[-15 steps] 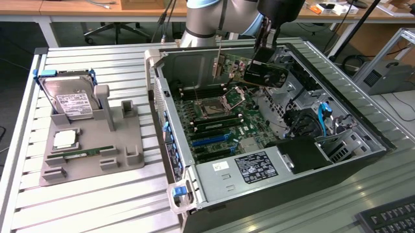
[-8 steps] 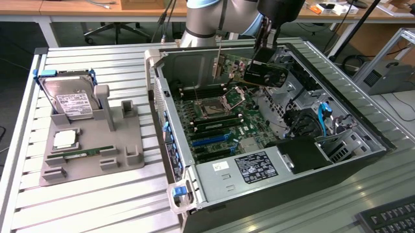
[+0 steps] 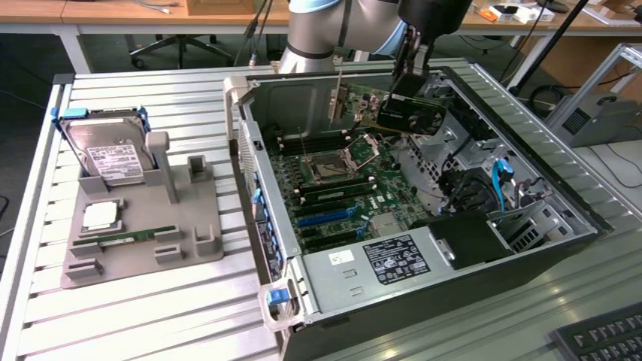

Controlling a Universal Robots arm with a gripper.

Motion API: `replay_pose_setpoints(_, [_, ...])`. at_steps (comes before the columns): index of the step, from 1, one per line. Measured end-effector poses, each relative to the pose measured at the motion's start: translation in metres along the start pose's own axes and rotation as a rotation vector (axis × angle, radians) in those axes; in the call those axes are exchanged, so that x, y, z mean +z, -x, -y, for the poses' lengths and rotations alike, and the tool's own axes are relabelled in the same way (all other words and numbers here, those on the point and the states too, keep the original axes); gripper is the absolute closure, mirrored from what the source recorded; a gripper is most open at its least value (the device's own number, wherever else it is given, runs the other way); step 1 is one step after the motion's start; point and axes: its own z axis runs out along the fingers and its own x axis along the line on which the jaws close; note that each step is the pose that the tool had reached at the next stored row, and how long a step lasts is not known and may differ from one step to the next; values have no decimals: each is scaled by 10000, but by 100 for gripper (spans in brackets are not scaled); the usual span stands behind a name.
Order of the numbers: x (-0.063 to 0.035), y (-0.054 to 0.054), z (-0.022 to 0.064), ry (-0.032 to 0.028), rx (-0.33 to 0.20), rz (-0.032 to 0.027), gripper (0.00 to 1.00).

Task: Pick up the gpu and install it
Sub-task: 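Insert the gpu into the slot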

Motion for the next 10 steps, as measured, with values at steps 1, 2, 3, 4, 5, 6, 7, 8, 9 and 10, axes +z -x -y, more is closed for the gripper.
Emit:
replay_pose_setpoints(1, [0, 0, 0, 0, -12, 0, 74])
replay_pose_setpoints(2, [0, 0, 0, 1, -23, -1, 74])
replay_pose_setpoints(3, [0, 0, 0, 1, -37, -1, 74])
replay_pose_setpoints(4, [0, 0, 0, 1, -53, -1, 74])
replay_pose_setpoints(5, [0, 0, 0, 1, -65, -1, 74])
replay_pose_setpoints(6, [0, 0, 0, 2, -88, -2, 74])
replay_pose_setpoints(7, [0, 0, 0, 2, -108, -2, 74])
replay_pose_setpoints(8, [0, 0, 0, 2, -130, -3, 74])
replay_pose_setpoints(9, [0, 0, 0, 2, -142, -4, 74])
replay_pose_setpoints(10, [0, 0, 0, 3, -156, -5, 74])
